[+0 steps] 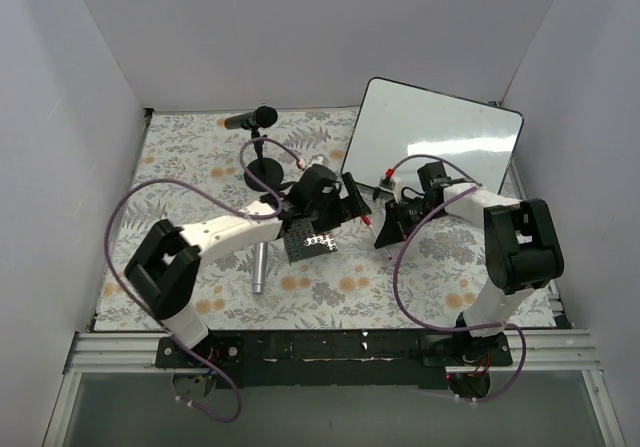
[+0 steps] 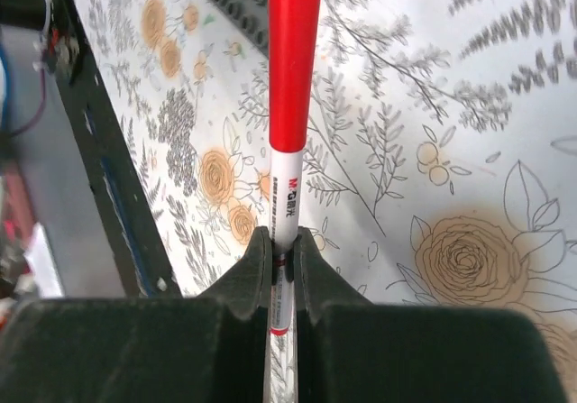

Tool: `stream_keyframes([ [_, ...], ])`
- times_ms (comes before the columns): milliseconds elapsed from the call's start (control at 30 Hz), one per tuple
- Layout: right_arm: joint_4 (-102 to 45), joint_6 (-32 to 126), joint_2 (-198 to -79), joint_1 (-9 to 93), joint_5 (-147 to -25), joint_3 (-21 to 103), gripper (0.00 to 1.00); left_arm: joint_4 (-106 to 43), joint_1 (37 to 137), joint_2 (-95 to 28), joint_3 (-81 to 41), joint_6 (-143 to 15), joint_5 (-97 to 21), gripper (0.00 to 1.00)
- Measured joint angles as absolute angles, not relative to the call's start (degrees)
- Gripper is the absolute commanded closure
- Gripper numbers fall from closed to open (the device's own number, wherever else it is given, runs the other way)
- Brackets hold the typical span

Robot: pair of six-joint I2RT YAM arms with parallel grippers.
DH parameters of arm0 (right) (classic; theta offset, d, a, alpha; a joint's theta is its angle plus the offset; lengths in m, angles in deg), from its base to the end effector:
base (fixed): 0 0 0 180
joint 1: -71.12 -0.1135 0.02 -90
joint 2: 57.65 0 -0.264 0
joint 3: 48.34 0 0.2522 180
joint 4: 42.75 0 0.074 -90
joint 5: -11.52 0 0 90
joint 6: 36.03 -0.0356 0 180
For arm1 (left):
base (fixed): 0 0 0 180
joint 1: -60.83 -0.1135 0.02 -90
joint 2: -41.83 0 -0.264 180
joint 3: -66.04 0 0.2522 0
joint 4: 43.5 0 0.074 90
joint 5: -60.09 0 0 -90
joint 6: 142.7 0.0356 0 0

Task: Write a sentence on the whiteboard
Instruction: Pass from the left arm to the right, then pass from the right arm to the left

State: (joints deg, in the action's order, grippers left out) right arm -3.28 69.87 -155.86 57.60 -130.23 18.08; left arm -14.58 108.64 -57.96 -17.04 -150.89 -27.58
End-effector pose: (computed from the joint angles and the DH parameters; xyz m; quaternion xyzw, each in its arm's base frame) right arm 0.2880 0.0980 0.1510 -0.2941 0.8406 0.4275 0.1554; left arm 0.2583 -0.2828 0.2228 -0.4010 0.8345 -0.3555 0.1284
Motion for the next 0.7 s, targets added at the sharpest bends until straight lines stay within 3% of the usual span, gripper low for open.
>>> stream_keyframes([
  [333,26.1,105.0,-149.4,57.1,-131.3,27.6,0.99,-33.4,101.6,-24.0,4.2,-129.1,-52.8,0.02],
  [700,37.2,112.8,-142.7,45.6,-129.7,32.1,0.99,-41.6,103.0,-24.2,8.2,-116.5,-73.3,0.06],
])
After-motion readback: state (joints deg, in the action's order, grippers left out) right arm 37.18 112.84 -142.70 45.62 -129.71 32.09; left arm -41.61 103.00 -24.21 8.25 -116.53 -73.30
